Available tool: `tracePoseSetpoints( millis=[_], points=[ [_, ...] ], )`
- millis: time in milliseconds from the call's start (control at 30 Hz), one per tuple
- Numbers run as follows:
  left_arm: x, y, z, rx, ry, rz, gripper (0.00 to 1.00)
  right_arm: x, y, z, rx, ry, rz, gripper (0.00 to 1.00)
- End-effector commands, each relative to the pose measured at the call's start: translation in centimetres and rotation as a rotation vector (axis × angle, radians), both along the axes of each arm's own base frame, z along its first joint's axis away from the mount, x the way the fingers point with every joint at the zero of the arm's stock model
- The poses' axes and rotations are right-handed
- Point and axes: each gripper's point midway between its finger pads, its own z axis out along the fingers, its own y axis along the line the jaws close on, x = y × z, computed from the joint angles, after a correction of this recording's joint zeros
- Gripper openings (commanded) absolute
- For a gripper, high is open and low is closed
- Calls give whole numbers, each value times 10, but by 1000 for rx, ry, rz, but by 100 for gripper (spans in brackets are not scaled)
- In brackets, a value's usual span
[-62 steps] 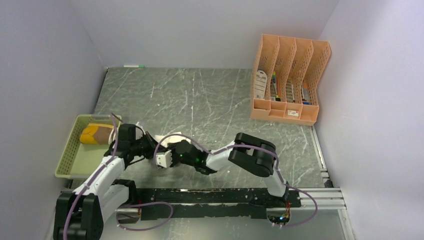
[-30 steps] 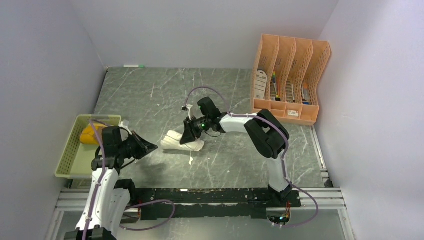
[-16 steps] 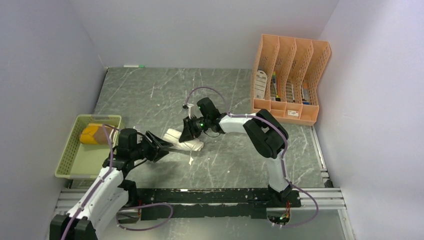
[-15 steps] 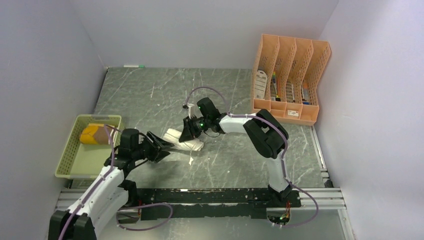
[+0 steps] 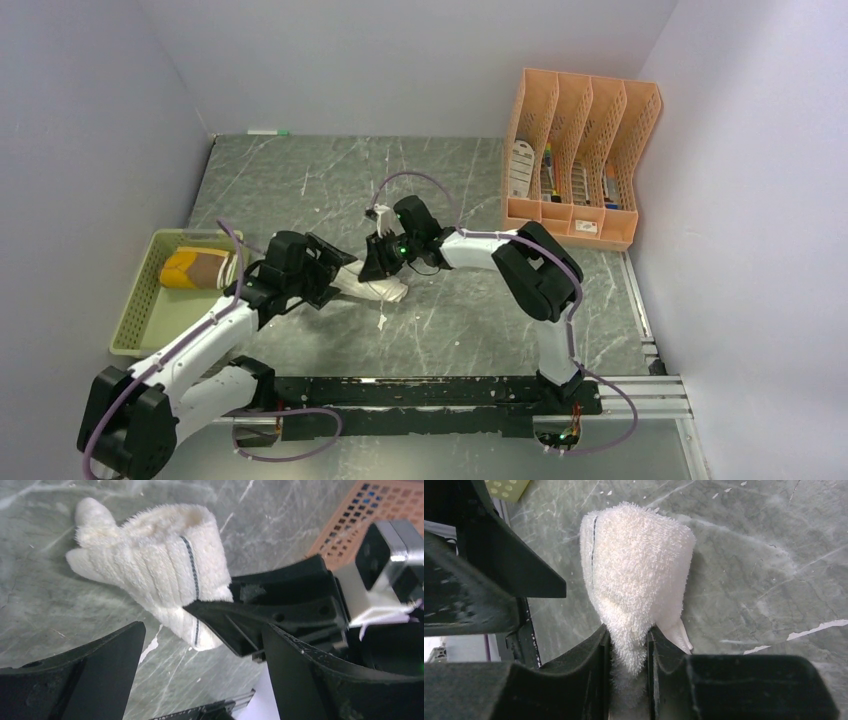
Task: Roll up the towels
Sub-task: Roll the towel at the center of the board.
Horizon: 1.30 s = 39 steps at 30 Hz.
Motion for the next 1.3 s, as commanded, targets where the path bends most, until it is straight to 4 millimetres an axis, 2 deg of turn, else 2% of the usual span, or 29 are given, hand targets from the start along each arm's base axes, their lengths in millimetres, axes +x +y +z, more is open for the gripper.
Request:
tracePoseSetpoints(
  millis=[0, 233, 467, 633, 767, 867, 1033, 1267],
  points=[
    [3, 13, -15, 94, 83, 117, 99, -1, -4, 6, -17, -43, -17, 7],
    [4, -6, -38, 139, 161, 104, 99, -6, 1, 16, -15, -68, -1, 6],
    [17, 1, -49, 200, 165, 169, 99, -19, 8, 20, -12, -59, 47, 6],
    [17, 13, -44, 177, 117, 249, 99, -18, 9, 27, -2, -62, 54, 6],
    [19, 28, -35, 233, 101, 305, 99, -28, 13, 31, 41, -15, 97, 5],
    [25, 30, -30, 247, 69, 315, 99, -32, 13, 32, 54, 1, 106, 4],
    [32, 22, -34, 231, 63, 295, 99, -33, 12, 37, 40, -18, 108, 4],
    [24, 8, -57, 261, 125, 254, 99, -32, 16, 49, 54, -33, 118, 4]
  ],
)
